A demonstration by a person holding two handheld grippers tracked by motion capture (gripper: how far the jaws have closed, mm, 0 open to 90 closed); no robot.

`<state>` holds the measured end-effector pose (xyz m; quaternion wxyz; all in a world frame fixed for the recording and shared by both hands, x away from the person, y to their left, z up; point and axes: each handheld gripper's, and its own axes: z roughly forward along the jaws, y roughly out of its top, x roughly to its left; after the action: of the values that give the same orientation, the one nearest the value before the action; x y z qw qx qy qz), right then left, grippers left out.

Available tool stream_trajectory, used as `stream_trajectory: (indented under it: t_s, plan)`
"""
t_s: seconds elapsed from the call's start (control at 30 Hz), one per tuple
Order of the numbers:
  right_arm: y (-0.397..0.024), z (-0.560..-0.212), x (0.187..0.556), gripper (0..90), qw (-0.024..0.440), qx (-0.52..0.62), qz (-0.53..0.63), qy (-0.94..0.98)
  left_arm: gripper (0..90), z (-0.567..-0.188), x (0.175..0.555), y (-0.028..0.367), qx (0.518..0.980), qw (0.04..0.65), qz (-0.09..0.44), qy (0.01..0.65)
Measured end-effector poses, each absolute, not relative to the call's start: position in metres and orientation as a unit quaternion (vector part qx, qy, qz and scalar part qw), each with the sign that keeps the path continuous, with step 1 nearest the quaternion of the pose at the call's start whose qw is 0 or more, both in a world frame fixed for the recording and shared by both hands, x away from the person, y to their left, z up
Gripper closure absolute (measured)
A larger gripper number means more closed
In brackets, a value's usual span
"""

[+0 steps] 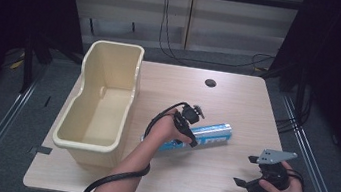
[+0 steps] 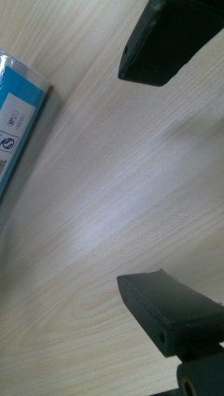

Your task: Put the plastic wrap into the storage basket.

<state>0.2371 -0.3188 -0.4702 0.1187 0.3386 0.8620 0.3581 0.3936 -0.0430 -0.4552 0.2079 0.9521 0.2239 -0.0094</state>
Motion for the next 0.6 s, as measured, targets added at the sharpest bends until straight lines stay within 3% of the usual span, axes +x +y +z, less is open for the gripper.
stream_trajectory:
  t_s: [0.33, 0.6]
  plan:
    - [-0.321, -0.47, 0.237, 3.2, 0.118, 0.336, 0.362, 0.862, 25.6, -0.464, 0.398, -0.052, 0.959, 0.189, -0.017, 0.21]
    - [-0.32, -0.471, 0.237, 3.2, 0.117, 0.334, 0.361, 0.863, 32.1, -0.456, 0.393, -0.057, 0.955, 0.156, -0.035, 0.249]
